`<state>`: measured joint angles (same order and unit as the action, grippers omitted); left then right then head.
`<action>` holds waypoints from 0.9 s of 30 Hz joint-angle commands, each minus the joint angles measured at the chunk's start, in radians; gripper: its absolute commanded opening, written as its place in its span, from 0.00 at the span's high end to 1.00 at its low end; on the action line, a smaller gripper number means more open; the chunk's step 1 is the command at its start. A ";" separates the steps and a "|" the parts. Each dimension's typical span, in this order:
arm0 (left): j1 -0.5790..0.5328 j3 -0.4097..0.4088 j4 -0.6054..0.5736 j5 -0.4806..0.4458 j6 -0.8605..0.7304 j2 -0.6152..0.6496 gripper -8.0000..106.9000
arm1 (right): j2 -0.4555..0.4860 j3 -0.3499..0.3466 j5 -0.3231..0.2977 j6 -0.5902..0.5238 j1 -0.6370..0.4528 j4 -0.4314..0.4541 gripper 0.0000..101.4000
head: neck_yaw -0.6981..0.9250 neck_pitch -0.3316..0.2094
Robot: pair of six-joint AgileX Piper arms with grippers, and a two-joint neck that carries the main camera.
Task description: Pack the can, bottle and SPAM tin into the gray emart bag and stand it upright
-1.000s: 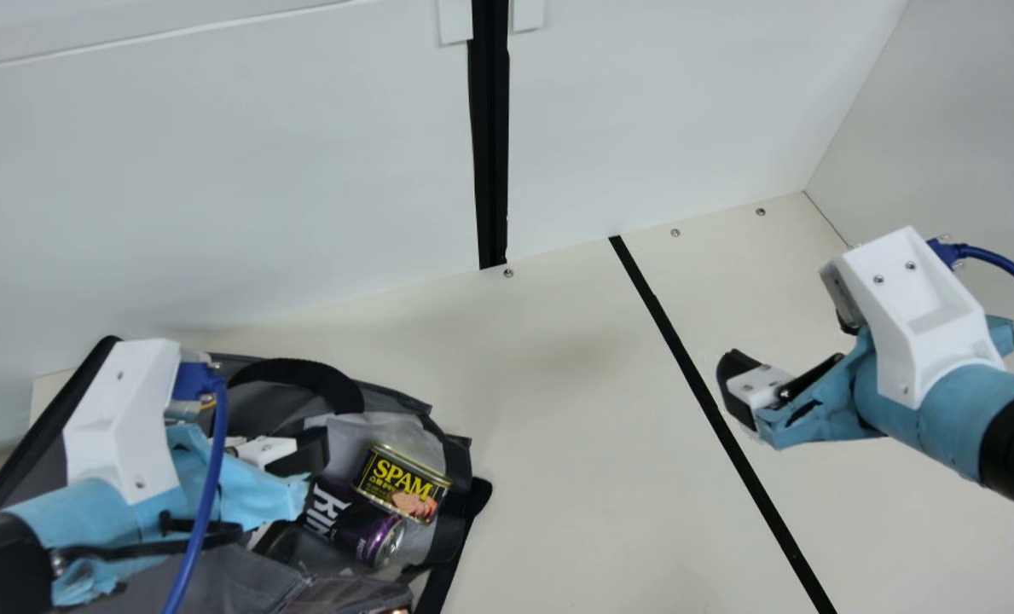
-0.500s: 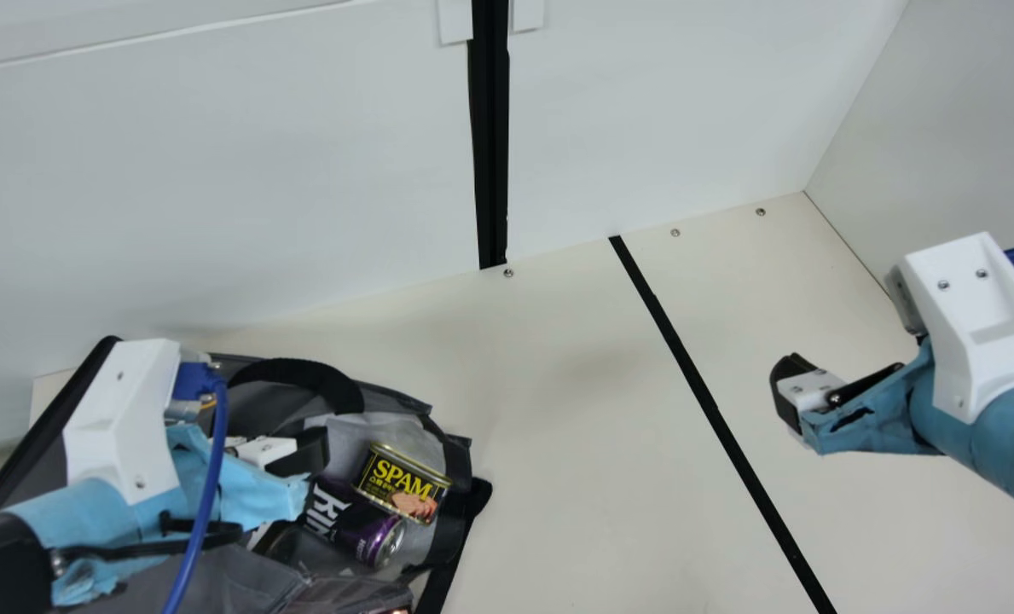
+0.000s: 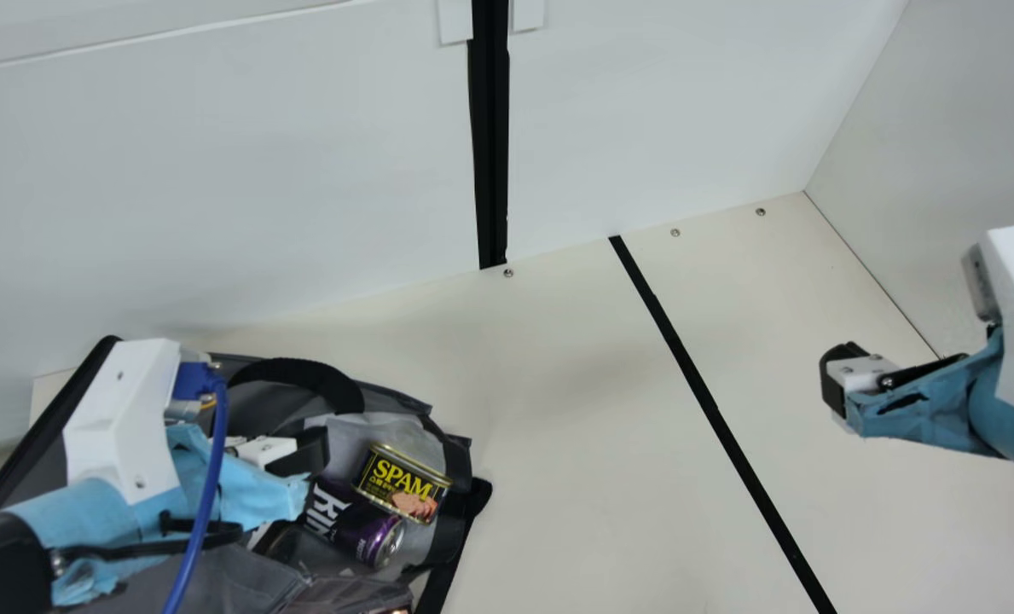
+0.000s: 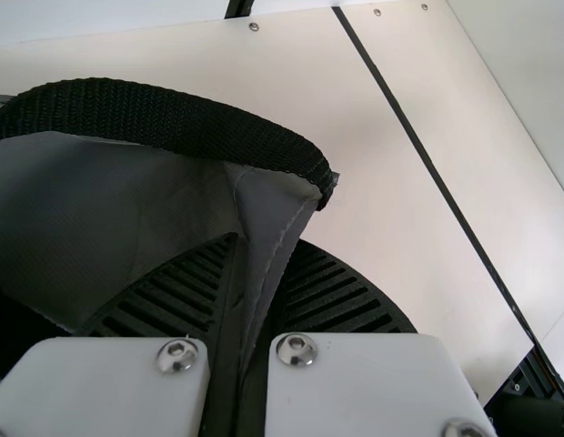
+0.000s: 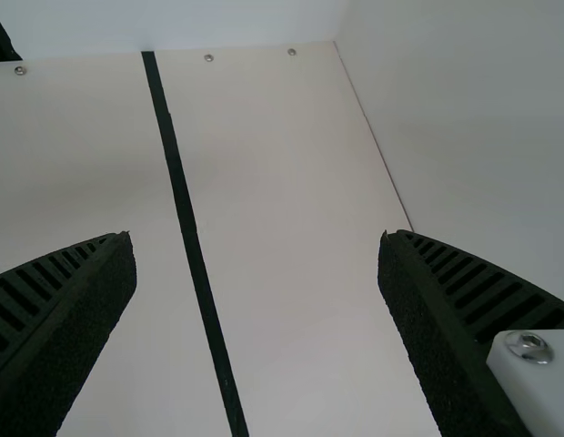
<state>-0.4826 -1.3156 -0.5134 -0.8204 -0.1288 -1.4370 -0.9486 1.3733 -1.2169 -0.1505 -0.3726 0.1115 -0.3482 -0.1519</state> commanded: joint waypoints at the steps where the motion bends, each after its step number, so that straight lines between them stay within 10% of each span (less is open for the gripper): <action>1: 0.000 0.000 0.000 0.000 0.000 0.000 1.00 | -0.002 0.006 -0.003 0.016 -0.004 0.006 0.06 | -0.001 -0.023; 27: 0.000 0.000 0.000 0.000 0.000 0.000 1.00 | 0.013 0.000 -0.003 0.008 -0.197 -0.092 0.06 | -0.001 -0.023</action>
<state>-0.4826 -1.3156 -0.5134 -0.8204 -0.1288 -1.4370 -0.9357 1.3735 -1.2211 -0.1406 -0.5672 0.0241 -0.3482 -0.1519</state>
